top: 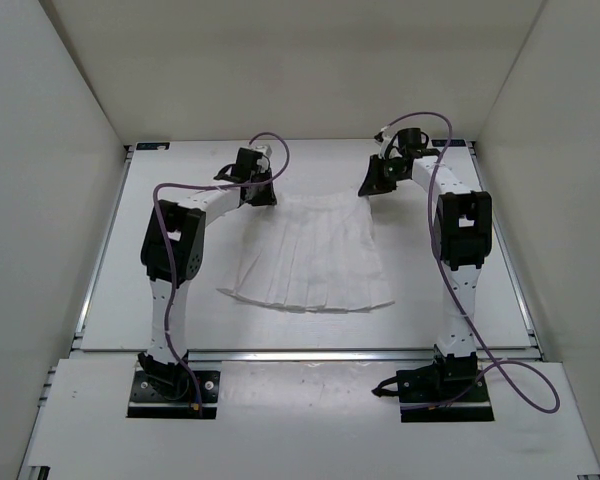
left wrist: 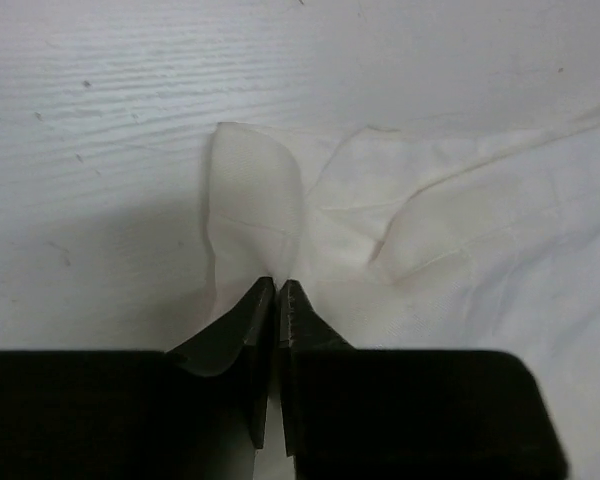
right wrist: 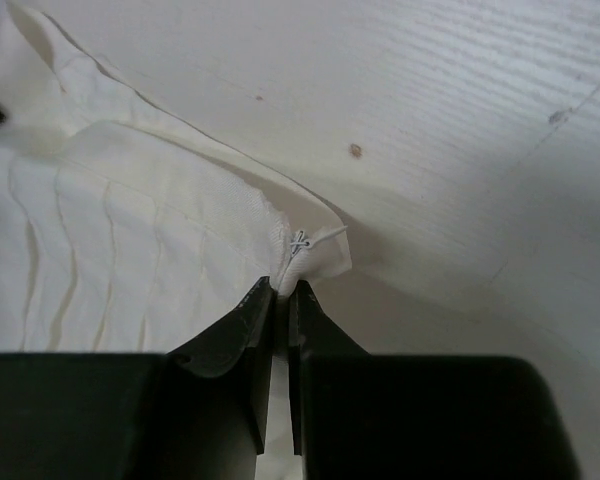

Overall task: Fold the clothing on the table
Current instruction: Fold the skirt

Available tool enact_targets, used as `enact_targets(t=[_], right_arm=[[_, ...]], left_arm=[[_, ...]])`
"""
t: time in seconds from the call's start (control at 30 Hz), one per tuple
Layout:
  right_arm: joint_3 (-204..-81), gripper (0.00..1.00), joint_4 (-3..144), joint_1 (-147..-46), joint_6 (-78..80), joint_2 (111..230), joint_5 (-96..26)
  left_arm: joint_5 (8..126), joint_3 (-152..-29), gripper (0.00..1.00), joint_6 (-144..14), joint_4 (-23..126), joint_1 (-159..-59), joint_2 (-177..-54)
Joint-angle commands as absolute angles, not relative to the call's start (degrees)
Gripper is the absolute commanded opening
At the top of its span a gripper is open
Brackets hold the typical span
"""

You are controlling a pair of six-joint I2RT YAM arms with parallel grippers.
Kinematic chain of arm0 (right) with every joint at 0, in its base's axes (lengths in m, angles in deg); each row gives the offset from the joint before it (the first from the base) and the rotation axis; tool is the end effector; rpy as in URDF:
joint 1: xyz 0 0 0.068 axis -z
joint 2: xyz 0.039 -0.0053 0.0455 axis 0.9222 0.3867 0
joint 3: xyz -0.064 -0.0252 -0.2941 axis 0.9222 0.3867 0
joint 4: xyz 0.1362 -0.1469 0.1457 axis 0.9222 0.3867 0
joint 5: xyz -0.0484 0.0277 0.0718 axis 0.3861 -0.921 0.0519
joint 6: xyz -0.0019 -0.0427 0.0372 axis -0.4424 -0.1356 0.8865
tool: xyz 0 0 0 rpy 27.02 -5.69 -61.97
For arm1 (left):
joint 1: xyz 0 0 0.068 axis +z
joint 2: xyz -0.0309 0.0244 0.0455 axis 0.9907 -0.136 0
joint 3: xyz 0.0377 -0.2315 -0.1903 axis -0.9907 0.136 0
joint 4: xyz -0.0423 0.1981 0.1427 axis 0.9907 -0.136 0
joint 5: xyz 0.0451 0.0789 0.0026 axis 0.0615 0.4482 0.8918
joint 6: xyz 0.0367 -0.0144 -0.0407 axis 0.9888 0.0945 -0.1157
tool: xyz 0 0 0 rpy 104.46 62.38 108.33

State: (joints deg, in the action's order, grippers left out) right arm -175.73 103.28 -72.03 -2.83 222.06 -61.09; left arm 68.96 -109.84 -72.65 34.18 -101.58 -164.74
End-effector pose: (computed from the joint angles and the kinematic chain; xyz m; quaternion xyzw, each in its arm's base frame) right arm 0.5086 0.0646 0.2060 -0.0966 0.9155 0.2956 0.2551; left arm 0.4597 -0.1664 0.1985 0.0175 0.9311 -0.1683 0.3232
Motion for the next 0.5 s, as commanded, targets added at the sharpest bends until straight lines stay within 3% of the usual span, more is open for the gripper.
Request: enact_targets(t=[0.0,0.03,0.07,0.27,0.33,0.37,0.47], right_arm=[[-179.76,0.00,100.33,-71.56,-1.54,222.24,-63.97],[-179.94,0.00,100.41,-71.47,-1.62,222.42,-63.72],[-180.03,0.00,100.41,-71.47,-1.45,221.90,-64.06],[-178.80,0.00,102.08,-72.17,-3.02,221.63,-62.66],[-178.01,0.00,102.52,-73.22,-3.64,221.45,-61.87],[-177.48,0.00,103.05,-73.14,-4.25,221.19,-61.52],[-176.34,0.02,103.23,-73.84,-4.08,220.75,-61.25]], left_arm=[[66.21,-109.16,0.15,-70.66,31.20,-104.33,-163.12],[66.39,-107.67,0.04,-70.39,30.76,-105.03,-162.06],[66.21,-107.14,0.00,-69.78,29.88,-105.56,-161.44],[62.78,-99.40,0.01,-68.90,26.63,-109.42,-157.04],[63.83,-97.65,0.14,-69.07,25.39,-109.95,-155.82],[64.62,-97.20,0.26,-69.51,25.65,-109.69,-155.12],[66.20,-96.50,0.49,-71.44,27.24,-108.82,-153.36]])
